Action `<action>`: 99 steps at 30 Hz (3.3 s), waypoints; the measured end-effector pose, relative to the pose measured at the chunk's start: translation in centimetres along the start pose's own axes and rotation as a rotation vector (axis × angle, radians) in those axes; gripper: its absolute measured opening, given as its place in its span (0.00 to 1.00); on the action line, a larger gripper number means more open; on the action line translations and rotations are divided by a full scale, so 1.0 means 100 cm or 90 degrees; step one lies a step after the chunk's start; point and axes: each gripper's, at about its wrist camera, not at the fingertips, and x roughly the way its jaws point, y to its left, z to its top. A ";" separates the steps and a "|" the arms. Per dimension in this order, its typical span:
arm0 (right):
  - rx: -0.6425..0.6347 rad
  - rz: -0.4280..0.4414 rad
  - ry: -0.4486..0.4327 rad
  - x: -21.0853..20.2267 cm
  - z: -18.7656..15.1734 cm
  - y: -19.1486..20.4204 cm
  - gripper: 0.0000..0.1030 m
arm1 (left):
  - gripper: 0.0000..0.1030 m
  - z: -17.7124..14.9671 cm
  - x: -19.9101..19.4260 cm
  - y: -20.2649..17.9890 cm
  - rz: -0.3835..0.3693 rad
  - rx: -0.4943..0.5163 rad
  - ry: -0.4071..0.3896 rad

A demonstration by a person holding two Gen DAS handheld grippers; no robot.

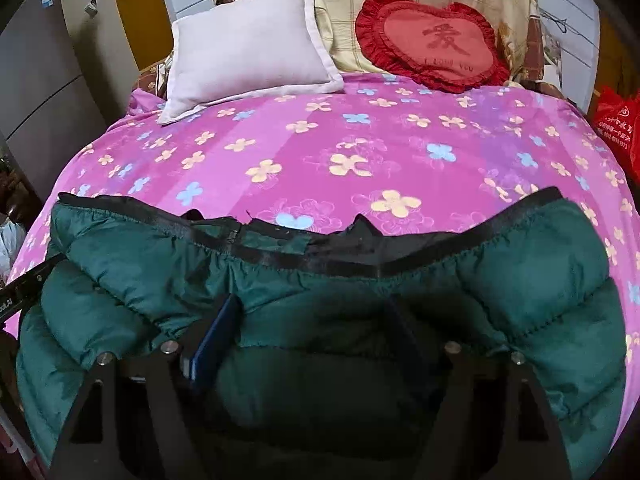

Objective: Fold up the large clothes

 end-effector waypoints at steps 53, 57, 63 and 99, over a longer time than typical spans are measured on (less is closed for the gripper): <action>0.083 -0.076 -0.089 -0.072 -0.052 -0.067 0.93 | 0.61 0.000 0.024 -0.023 0.027 0.055 -0.040; 0.064 -0.083 -0.093 -0.071 -0.065 -0.068 0.94 | 0.62 -0.001 0.023 -0.023 0.024 0.053 -0.045; 0.076 -0.093 -0.123 -0.061 -0.071 -0.070 0.99 | 0.62 -0.003 0.022 -0.022 0.027 0.053 -0.050; 0.114 -0.088 -0.058 -0.137 -0.104 -0.075 1.00 | 0.62 -0.046 -0.071 0.031 -0.021 0.014 -0.036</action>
